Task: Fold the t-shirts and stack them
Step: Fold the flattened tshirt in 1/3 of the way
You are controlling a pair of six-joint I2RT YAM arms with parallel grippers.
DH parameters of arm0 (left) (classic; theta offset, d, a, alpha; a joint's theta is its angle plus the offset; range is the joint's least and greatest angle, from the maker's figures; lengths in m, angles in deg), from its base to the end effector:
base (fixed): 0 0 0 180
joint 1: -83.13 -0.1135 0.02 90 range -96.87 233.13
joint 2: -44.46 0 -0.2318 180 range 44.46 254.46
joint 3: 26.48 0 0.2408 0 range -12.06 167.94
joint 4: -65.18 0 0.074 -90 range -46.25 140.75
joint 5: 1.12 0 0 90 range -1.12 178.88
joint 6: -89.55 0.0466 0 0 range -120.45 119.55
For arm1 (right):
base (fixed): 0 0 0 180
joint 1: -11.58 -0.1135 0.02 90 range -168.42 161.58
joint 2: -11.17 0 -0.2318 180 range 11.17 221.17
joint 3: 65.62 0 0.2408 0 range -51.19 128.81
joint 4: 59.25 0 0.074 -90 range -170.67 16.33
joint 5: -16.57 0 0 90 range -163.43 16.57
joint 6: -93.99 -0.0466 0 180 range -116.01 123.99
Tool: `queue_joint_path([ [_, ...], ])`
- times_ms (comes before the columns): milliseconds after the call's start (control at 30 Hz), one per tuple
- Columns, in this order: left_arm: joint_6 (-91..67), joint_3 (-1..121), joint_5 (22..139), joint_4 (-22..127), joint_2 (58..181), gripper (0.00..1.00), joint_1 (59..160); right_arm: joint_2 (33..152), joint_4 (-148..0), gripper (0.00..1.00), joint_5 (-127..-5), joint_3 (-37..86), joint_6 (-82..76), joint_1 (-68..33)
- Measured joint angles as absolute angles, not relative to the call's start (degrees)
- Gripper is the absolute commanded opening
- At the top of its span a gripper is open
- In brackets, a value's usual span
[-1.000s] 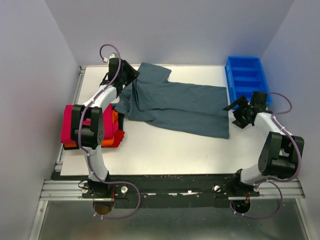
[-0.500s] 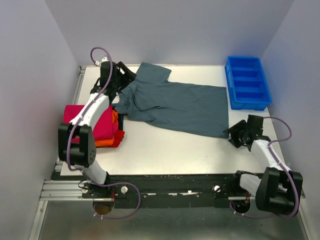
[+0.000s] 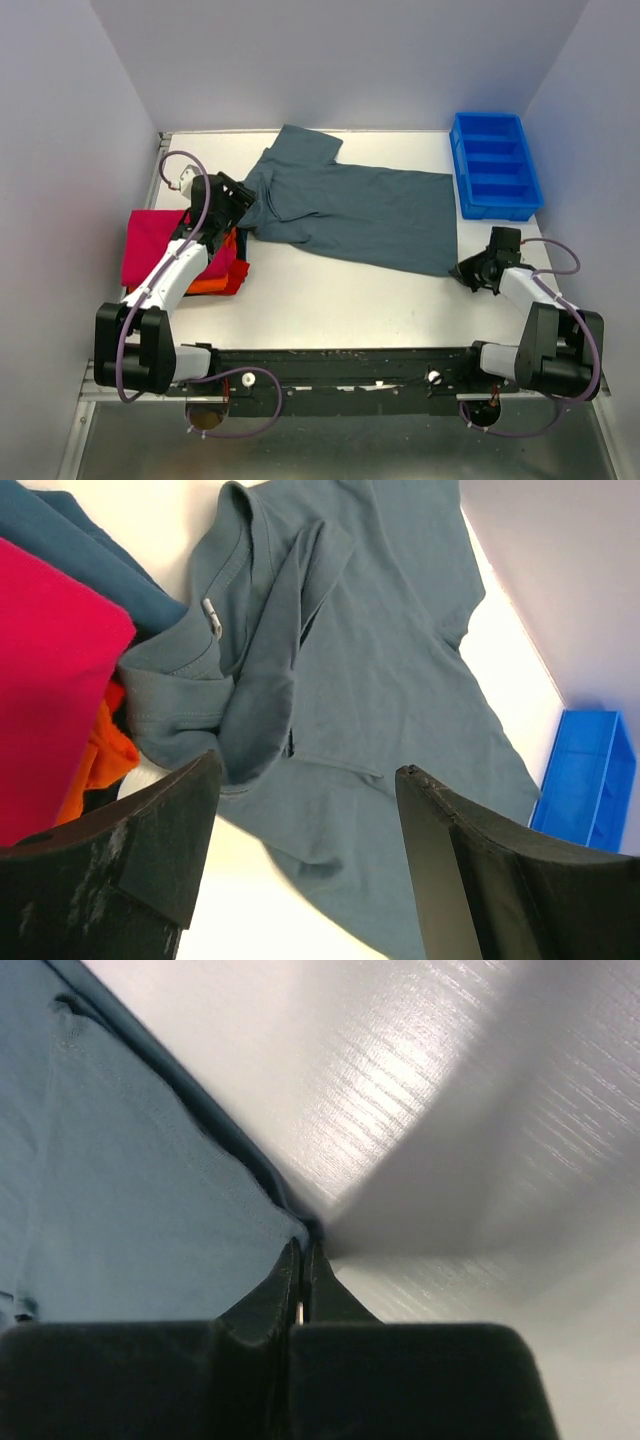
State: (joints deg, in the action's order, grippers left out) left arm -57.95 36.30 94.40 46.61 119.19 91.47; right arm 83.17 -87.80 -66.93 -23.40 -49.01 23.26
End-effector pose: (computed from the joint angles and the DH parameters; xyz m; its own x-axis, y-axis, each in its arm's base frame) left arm 0.2957 -0.0388 0.2261 -0.3226 -0.8012 -0.5041 -0.3903 0.5977 -0.7003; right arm 0.2170 -0.0395 0.1120 -0.3874 0.8904 -0.2390 0.7517 0.4552 0.4773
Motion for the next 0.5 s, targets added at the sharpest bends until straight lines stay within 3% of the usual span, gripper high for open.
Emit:
queue_joint_path([
  [500,-58.86,35.08,95.86,45.8,120.42,0.8,96.52,80.68,-93.16,0.01,-69.73,-15.42,-44.72,35.68],
])
